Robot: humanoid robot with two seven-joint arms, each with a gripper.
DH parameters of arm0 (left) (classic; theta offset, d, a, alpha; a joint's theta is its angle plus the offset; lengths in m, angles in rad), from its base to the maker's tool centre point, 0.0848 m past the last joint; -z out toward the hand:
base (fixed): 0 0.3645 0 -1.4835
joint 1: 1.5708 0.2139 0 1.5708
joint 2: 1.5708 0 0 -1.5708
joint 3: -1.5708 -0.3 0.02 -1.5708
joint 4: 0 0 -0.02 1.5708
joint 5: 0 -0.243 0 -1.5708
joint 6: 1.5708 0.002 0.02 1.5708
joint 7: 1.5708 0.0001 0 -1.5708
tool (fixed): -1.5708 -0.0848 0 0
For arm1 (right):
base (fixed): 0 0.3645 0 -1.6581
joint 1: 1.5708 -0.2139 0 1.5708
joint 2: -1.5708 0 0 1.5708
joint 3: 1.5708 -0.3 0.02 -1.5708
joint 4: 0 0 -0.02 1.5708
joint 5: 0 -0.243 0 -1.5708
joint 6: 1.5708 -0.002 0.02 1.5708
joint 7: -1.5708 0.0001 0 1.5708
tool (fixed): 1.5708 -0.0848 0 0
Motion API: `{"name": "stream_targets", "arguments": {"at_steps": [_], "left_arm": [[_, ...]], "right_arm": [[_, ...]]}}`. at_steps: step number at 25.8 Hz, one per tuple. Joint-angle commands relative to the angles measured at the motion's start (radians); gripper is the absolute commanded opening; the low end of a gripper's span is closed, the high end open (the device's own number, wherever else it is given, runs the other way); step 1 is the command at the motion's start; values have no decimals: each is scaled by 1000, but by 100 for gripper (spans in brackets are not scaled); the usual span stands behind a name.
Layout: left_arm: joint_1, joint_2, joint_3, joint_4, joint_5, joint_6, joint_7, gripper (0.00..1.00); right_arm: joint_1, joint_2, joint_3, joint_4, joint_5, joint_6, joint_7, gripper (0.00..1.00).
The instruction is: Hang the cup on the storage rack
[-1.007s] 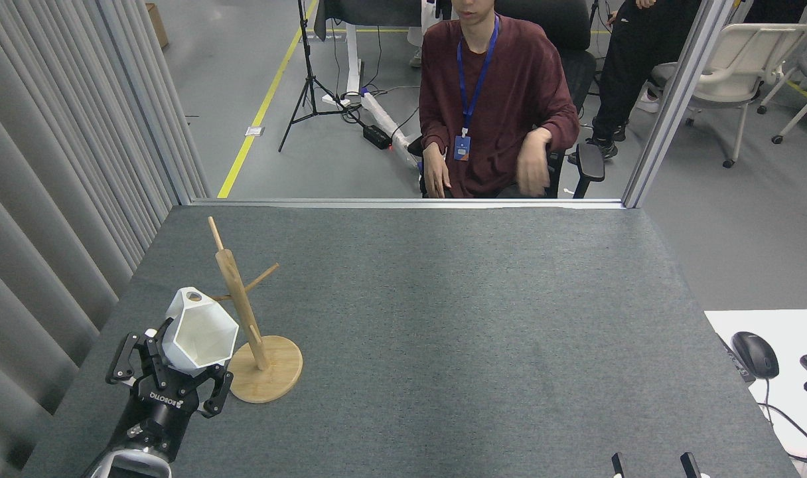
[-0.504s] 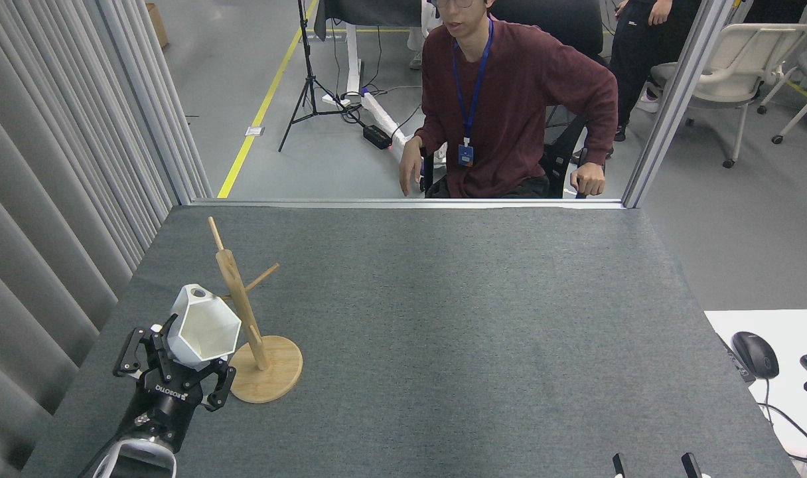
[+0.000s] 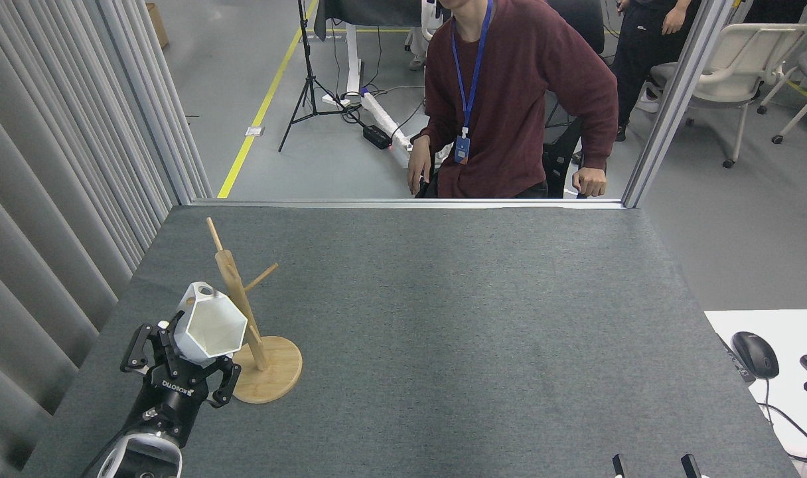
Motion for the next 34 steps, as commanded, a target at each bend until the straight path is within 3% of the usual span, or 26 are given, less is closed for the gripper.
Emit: {"name": "stream_targets", "arguments": {"at_steps": [1, 12, 24, 26, 30, 34], "left_arm": [[-14, 0, -1, 7, -12, -1, 33, 99], [-2, -2, -4, -22, -10, -12, 42, 99], [173, -13, -5, -176, 19, -16, 42, 99], [217, -7, -4, -205, 120, -18, 42, 99], [358, 36, 3, -231, 579, -137, 5, 99], [454, 86, 3, -238, 876, -229, -138, 99]], "right_arm": [[0, 0, -1, 6, -1, 0, -6, 100], [-2, 8, -1, 22, -2, 0, -11, 100], [-20, 6, 1, 33, -1, 0, -12, 100], [-20, 8, 1, 33, 1, 0, -12, 100], [-20, 5, 1, 29, 1, -8, -14, 100], [2, 6, 1, -13, 1, -11, -17, 100]]}}
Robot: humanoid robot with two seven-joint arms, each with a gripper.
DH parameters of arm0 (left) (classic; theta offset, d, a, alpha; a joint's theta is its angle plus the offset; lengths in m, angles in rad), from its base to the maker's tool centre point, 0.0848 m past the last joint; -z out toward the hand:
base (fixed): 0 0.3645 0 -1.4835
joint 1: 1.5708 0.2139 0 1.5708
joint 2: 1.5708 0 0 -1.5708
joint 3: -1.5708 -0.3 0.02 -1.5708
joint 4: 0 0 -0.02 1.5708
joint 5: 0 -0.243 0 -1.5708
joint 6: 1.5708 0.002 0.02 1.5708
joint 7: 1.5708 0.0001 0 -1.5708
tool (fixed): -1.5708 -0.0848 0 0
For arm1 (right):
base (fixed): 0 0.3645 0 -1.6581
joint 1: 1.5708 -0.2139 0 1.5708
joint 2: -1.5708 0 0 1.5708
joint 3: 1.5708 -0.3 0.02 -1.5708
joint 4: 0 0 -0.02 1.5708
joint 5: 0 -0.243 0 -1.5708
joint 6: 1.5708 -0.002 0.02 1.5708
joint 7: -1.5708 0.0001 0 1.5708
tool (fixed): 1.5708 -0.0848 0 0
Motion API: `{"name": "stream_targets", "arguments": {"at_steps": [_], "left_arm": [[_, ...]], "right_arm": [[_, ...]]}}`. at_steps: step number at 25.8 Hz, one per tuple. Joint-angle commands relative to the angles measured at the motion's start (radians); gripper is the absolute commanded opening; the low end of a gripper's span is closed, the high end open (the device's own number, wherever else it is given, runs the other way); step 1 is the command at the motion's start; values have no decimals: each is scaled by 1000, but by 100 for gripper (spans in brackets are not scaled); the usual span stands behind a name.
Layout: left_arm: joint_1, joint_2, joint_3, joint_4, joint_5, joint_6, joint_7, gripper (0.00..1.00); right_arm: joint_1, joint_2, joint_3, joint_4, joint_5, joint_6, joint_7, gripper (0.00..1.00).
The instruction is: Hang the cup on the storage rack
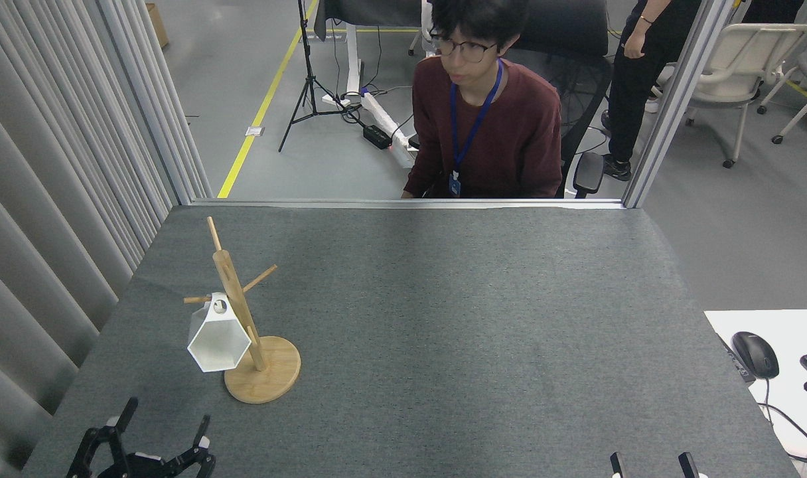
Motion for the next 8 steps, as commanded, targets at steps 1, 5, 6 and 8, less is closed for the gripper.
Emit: {"name": "stream_targets", "arguments": {"at_steps": [1, 5, 6, 8], "left_arm": [[80, 40, -1, -7, 268, -66, -103, 99], [106, 54, -41, -7, 315, -66, -129, 99], [116, 60, -55, -8, 313, -66, -129, 99], [134, 69, -79, -13, 315, -66, -126, 99]], "right_arm": [[24, 4, -2, -35, 0, 0, -1, 100], [68, 20, -2, -84, 2, 8, -1, 100], [79, 20, -8, -96, 2, 9, -1, 100], [82, 23, -25, -107, 2, 9, -4, 100]]}}
